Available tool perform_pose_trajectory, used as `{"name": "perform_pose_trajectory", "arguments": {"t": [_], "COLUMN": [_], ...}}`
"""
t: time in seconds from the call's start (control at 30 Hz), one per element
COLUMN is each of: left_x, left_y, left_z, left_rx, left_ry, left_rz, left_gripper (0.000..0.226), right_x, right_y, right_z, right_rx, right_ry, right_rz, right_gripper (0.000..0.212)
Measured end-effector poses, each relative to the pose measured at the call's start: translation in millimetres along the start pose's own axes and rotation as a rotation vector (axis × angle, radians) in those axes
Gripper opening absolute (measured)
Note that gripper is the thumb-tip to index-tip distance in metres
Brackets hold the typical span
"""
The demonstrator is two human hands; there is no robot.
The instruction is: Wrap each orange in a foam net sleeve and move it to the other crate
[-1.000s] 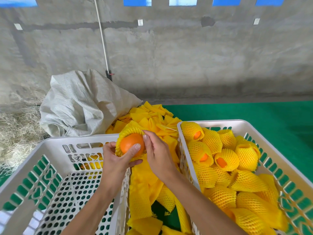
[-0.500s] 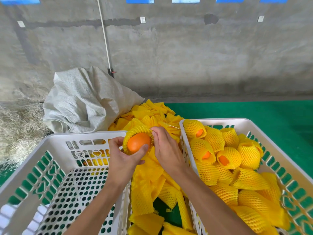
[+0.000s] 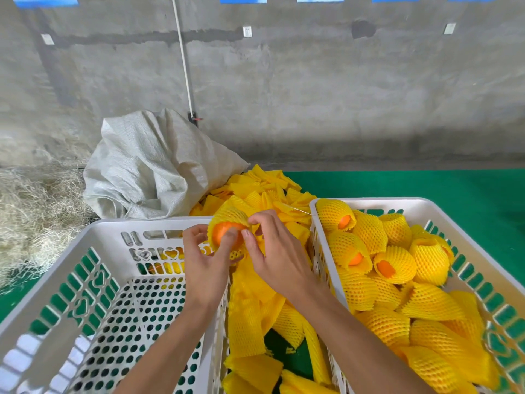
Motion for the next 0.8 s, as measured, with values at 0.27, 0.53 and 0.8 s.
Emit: {"name": "perform_pose_trajectory", "arguments": {"t": [0.27,0.53,0.8], "left_x": [-0.2,-0.5,3.3], "left_y": [-1.4,-1.5,-7.1], "left_z": [0.3,4.0,4.9], "left_rx": [0.030,-0.006,-0.015], "left_ry": [-0.107,-0.018,0.069], "left_rz": [0.115,0.103,0.121], "left_gripper": [0.077,0.061,0.082], "right_x": [-8.1,-4.7,-11.3], "right_y": [6.1,0.7,-12.4], "right_z": [-10.4,-2.4,0.0], "right_rx": [-0.254,-0.194,0.151], "right_ry": [-0.190,-0.014,0.154], "right_rz": [0.055,0.051,-0.119], "right_gripper": [0.054,0.032,0.013]}}
Point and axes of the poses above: each hand's wrist, its own z-axis towards the middle knuckle, its own x-axis out of the back of the hand, y = z × x, the point moved 1 cm from there along z, towards the middle knuckle, and after that the axes turned 2 degrees about y, right-handed, at the moved point
